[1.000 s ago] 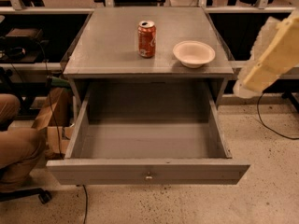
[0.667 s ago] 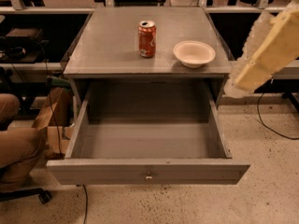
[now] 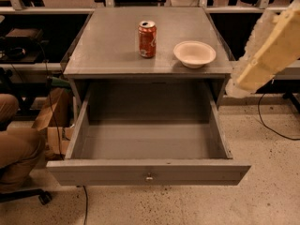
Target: Place coke can into top drawer
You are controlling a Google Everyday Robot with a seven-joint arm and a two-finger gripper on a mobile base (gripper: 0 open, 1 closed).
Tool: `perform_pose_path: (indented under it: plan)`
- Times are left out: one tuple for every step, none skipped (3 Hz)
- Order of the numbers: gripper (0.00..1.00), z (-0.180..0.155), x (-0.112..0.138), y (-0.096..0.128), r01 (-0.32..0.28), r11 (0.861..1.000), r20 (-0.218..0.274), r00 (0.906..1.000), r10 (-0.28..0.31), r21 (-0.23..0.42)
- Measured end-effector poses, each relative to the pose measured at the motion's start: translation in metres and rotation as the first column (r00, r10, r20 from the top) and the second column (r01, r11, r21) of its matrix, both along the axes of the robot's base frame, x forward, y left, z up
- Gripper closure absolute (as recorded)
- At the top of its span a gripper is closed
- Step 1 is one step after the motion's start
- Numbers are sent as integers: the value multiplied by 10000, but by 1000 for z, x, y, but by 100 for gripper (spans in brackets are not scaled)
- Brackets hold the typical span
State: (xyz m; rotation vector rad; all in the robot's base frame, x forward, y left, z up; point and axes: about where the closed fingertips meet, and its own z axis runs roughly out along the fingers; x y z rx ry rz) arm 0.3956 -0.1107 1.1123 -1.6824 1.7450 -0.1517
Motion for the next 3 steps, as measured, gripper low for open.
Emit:
perform_pose_path:
  plan:
    - [0,3,20,-13,1123,9931,433,9926,-1138,346]
    - [0,0,59,-30,2679,9604,802,9585,-2737,768]
    - [0,10,63,-38,3437,9335,990,9302,-3534,1023]
